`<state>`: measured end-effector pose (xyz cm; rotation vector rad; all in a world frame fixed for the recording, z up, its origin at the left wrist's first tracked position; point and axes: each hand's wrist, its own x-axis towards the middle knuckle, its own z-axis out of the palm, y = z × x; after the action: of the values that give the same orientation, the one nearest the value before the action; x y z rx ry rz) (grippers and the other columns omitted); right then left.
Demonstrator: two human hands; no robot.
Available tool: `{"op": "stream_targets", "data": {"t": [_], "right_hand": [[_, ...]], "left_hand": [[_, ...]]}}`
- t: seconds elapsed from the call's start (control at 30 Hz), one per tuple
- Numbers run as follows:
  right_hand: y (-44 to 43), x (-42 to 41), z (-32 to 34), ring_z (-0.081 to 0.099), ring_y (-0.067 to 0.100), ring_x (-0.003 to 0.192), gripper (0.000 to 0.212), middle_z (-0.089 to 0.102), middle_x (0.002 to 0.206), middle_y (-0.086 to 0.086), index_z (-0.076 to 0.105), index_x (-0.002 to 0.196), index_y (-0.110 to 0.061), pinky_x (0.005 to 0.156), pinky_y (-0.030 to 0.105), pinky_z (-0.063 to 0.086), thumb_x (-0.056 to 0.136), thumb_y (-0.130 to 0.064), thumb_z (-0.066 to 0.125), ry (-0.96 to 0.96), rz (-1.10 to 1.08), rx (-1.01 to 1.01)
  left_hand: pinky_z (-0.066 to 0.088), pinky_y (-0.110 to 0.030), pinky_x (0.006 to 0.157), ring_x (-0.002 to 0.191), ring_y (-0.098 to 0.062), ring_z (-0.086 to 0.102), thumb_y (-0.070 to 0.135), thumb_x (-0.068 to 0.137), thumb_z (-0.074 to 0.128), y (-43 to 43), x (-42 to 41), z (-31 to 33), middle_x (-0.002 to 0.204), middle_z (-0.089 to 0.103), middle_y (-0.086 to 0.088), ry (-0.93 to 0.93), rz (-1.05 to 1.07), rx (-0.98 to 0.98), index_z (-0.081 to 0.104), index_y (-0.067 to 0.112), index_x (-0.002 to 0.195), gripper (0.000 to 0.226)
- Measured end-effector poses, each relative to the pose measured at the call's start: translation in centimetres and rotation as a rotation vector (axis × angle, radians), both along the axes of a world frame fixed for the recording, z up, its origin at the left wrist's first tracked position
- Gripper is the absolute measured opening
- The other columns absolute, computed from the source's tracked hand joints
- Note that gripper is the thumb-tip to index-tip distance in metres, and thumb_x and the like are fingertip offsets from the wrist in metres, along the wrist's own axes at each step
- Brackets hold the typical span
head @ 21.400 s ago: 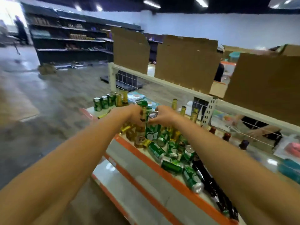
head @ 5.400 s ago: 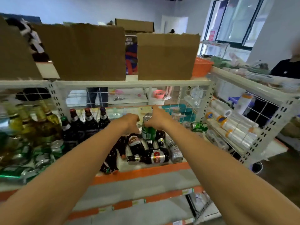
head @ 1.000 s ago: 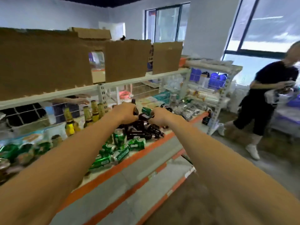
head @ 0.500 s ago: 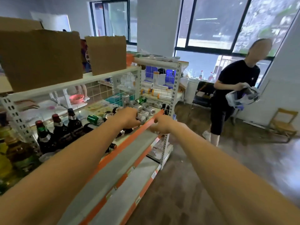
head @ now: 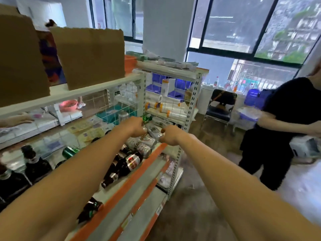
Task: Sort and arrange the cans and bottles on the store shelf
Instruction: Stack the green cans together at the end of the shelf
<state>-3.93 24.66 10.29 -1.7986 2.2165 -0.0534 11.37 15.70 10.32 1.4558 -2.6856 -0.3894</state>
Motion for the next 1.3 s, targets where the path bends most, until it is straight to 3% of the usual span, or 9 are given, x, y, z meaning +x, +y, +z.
{"op": "stream_targets", "data": {"t": [0.13, 0.3, 0.57, 0.7, 0.83, 1.03, 1.17, 1.3], "right_hand": [[-4.4, -1.9, -0.9, 0.055, 0.030, 0.121, 0.047, 0.057, 0.136, 0.012, 0.056, 0.133, -0.006, 0.103, 0.040, 0.045, 0.096, -0.035, 0.060, -0.004, 0.016, 0.010], [-9.1, -5.0, -1.9, 0.055, 0.029, 0.122, 0.046, 0.057, 0.136, 0.013, 0.056, 0.133, -0.005, 0.102, 0.037, 0.044, 0.096, -0.031, 0.061, -0.022, 0.025, 0.021], [-18.0, -11.4, -3.3, 0.055, 0.030, 0.121, 0.050, 0.056, 0.138, 0.013, 0.053, 0.137, -0.007, 0.100, 0.039, 0.047, 0.095, -0.032, 0.062, 0.015, 0.114, 0.016], [-22.8, -15.5, -3.3, 0.056, 0.030, 0.118, 0.044, 0.057, 0.134, 0.013, 0.055, 0.134, -0.007, 0.096, 0.037, 0.047, 0.095, -0.029, 0.060, 0.023, 0.177, 0.006], [-27.4, -18.5, -3.6, 0.057, 0.030, 0.115, 0.044, 0.058, 0.132, 0.015, 0.054, 0.134, -0.008, 0.094, 0.038, 0.049, 0.094, -0.026, 0.062, 0.005, 0.227, 0.020], [-32.7, -18.6, -6.9, 0.056, 0.030, 0.119, 0.045, 0.057, 0.133, 0.013, 0.053, 0.135, -0.010, 0.091, 0.033, 0.046, 0.093, -0.023, 0.060, -0.020, 0.342, 0.037], [-36.3, -17.2, -9.7, 0.059, 0.030, 0.112, 0.036, 0.061, 0.125, 0.014, 0.057, 0.125, -0.009, 0.085, 0.031, 0.045, 0.091, -0.019, 0.061, -0.061, 0.374, 0.067], [-39.4, -15.7, -12.5, 0.060, 0.031, 0.111, 0.036, 0.061, 0.121, 0.014, 0.058, 0.123, -0.009, 0.089, 0.034, 0.049, 0.088, -0.016, 0.062, -0.059, 0.355, 0.076]], "left_hand": [[0.048, -0.034, 0.075, 0.097, -0.023, 0.060, 0.030, 0.090, 0.062, -4.9, -1.6, -1.0, 0.114, 0.063, -0.006, -0.032, 0.025, 0.006, 0.061, 0.016, 0.124, 0.037], [0.052, -0.040, 0.088, 0.100, -0.024, 0.060, 0.034, 0.091, 0.062, -9.2, -4.3, -2.5, 0.115, 0.064, -0.007, -0.085, 0.052, -0.004, 0.061, 0.015, 0.119, 0.034], [0.051, -0.037, 0.090, 0.105, -0.027, 0.060, 0.030, 0.089, 0.066, -15.7, -9.7, -4.3, 0.118, 0.064, -0.007, -0.075, 0.146, 0.051, 0.063, 0.014, 0.117, 0.031], [0.049, -0.034, 0.082, 0.101, -0.026, 0.061, 0.029, 0.091, 0.064, -19.0, -12.9, -4.1, 0.119, 0.064, -0.009, -0.074, 0.240, 0.081, 0.062, 0.011, 0.117, 0.032], [0.051, -0.038, 0.091, 0.106, -0.028, 0.060, 0.031, 0.090, 0.063, -21.8, -15.7, -4.7, 0.123, 0.062, -0.010, -0.045, 0.306, 0.076, 0.059, 0.011, 0.123, 0.039], [0.051, -0.036, 0.086, 0.101, -0.025, 0.061, 0.043, 0.089, 0.066, -25.5, -17.2, -7.5, 0.117, 0.064, -0.008, -0.057, 0.355, 0.107, 0.064, 0.014, 0.117, 0.040], [0.053, -0.037, 0.082, 0.096, -0.025, 0.062, 0.038, 0.090, 0.065, -29.0, -17.0, -10.0, 0.113, 0.066, -0.009, -0.071, 0.395, 0.151, 0.067, 0.013, 0.112, 0.034], [0.049, -0.032, 0.073, 0.091, -0.025, 0.062, 0.038, 0.091, 0.062, -32.0, -16.3, -12.3, 0.106, 0.067, -0.009, -0.096, 0.372, 0.154, 0.067, 0.014, 0.108, 0.030]]}}
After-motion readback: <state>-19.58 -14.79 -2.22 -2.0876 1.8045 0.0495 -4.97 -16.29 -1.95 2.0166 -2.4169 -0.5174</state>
